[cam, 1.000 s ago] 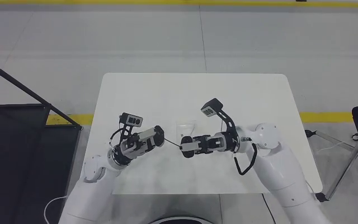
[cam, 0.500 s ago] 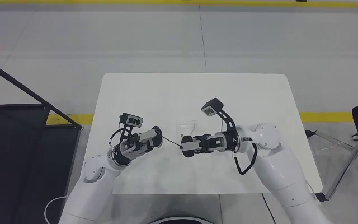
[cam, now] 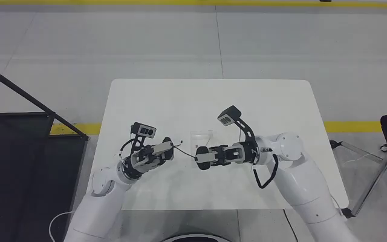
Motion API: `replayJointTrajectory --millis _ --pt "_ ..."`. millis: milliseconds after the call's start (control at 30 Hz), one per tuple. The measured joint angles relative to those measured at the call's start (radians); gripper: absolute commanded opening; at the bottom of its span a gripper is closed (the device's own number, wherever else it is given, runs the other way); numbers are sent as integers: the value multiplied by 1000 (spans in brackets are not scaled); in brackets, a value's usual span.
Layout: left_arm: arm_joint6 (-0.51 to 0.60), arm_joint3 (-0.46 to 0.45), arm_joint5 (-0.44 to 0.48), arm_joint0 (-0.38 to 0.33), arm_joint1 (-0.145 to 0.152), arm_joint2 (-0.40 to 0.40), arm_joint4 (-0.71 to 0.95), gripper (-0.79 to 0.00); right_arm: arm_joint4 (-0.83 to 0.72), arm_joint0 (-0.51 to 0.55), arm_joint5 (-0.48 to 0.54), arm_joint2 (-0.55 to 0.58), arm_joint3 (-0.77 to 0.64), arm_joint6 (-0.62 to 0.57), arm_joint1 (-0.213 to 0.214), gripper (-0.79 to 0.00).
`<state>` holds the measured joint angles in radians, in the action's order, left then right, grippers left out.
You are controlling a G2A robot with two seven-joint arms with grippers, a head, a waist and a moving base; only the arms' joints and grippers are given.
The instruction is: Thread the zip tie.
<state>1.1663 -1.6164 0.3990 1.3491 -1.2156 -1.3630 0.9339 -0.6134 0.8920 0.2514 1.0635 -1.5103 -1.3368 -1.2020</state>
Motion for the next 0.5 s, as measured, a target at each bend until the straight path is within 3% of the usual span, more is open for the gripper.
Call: replayJointTrajectory --millis 500 --pt "2 6 10 -1 -1 2 -12 -785 -70 27 71 34 -10 -4 4 -785"
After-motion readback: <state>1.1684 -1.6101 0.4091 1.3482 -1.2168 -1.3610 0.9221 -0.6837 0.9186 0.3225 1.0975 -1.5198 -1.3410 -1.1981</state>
